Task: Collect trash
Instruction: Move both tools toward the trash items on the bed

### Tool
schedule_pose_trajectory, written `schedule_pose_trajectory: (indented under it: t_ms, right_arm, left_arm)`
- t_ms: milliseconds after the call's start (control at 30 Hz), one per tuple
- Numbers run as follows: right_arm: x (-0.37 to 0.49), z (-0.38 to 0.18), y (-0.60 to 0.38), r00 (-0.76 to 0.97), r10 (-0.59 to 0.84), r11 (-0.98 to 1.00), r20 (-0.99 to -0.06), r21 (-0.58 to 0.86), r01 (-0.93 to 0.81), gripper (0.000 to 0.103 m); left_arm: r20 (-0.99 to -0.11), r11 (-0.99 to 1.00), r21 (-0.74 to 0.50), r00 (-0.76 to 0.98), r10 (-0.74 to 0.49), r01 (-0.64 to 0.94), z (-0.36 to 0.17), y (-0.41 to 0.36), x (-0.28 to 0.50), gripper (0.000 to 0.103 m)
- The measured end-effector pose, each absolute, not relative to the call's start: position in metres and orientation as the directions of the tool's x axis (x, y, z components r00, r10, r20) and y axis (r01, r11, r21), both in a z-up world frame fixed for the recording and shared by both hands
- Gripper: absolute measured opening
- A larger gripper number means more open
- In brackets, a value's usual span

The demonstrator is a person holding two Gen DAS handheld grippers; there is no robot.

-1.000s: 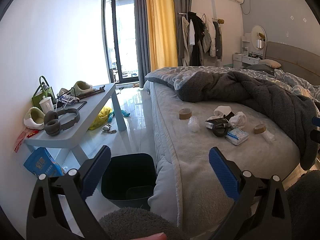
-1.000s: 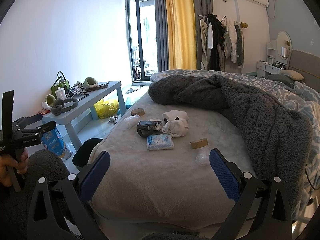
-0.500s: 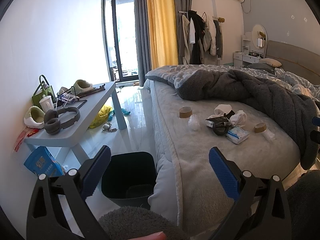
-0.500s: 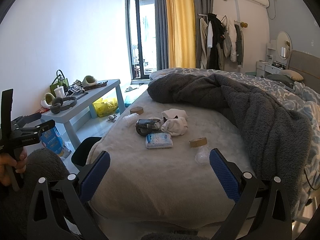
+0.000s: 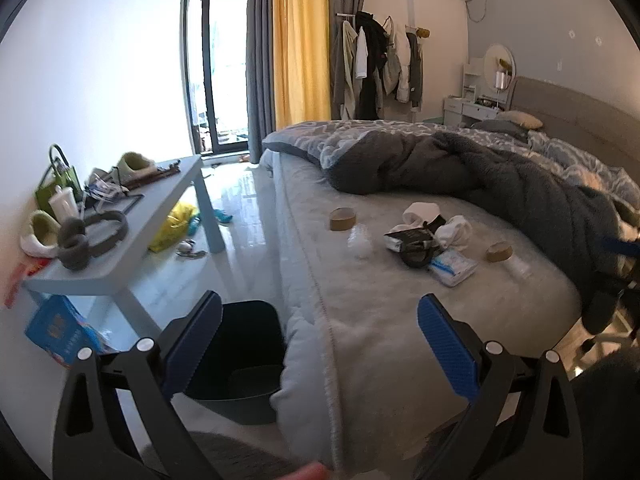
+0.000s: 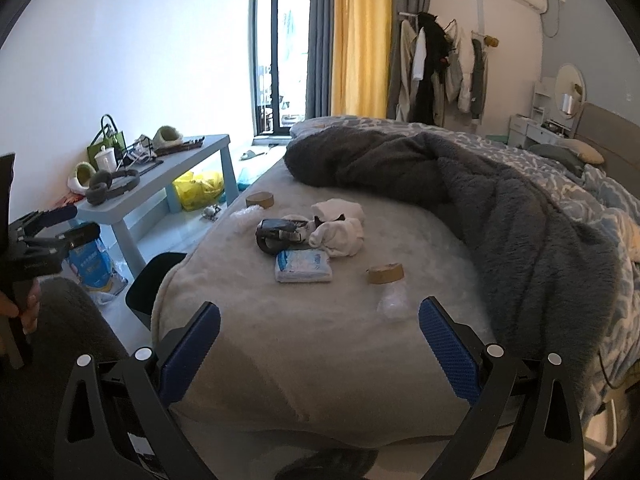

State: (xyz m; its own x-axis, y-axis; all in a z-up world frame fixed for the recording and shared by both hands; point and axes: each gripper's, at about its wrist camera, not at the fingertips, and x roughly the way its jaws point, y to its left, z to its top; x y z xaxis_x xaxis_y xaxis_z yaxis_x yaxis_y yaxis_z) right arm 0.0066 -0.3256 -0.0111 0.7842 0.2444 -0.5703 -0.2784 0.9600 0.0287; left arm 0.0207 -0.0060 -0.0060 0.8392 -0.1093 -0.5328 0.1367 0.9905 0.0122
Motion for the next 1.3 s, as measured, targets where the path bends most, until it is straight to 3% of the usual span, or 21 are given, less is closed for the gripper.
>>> schedule_pose_trajectory:
  t_ms: [133, 500, 633, 733, 1000, 1300]
  right_arm:
    - [0.025, -0.018, -0.33, 0.768, 0.236, 0.966, -0.596, 0.056, -0.253, 0.1]
    - [0.075, -0.057, -0.349, 0.726, 0.198, 0.976, -0.658, 0.066, -0.206, 0.1]
    - [0.086, -0.068, -0.366, 0.723, 0.186, 0.981, -0.666, 0.087, -0.173, 0.1]
    - [0.094, -0.073, -0.374, 0.72, 0.199, 0.979, -0.665, 0.109, -0.17, 0.099]
    - [0.119, -0.086, -0.372, 0.69, 0.203, 0.977, -0.695, 0.101, -0.186, 0.077]
    - [0.147, -0.106, -0.378, 0.65, 0.222, 0.974, -0.726, 0.142, -0.174, 0.056]
  left_arm:
    - [-0.54, 0.986, -0.046, 0.827, -0.16, 0.161, -0.011, -0.007, 0.031, 0.099]
    - [-0.621, 0.97, -0.06, 0.752, -0.22, 0.235, -0.04, -0.042, 0.067, 0.098]
    - [-0.63, 0.961, -0.092, 0.732, -0.26, 0.262, -0.047, -0.057, 0.078, 0.089]
    - [-0.637, 0.951, -0.147, 0.71, -0.301, 0.271, -0.052, -0.067, 0.088, 0.089]
    - [-0.655, 0.919, -0.25, 0.646, -0.392, 0.303, -0.067, -0.106, 0.107, 0.089]
    - [-0.682, 0.921, -0.301, 0.619, -0.389, 0.247, -0.085, -0.132, 0.13, 0.094]
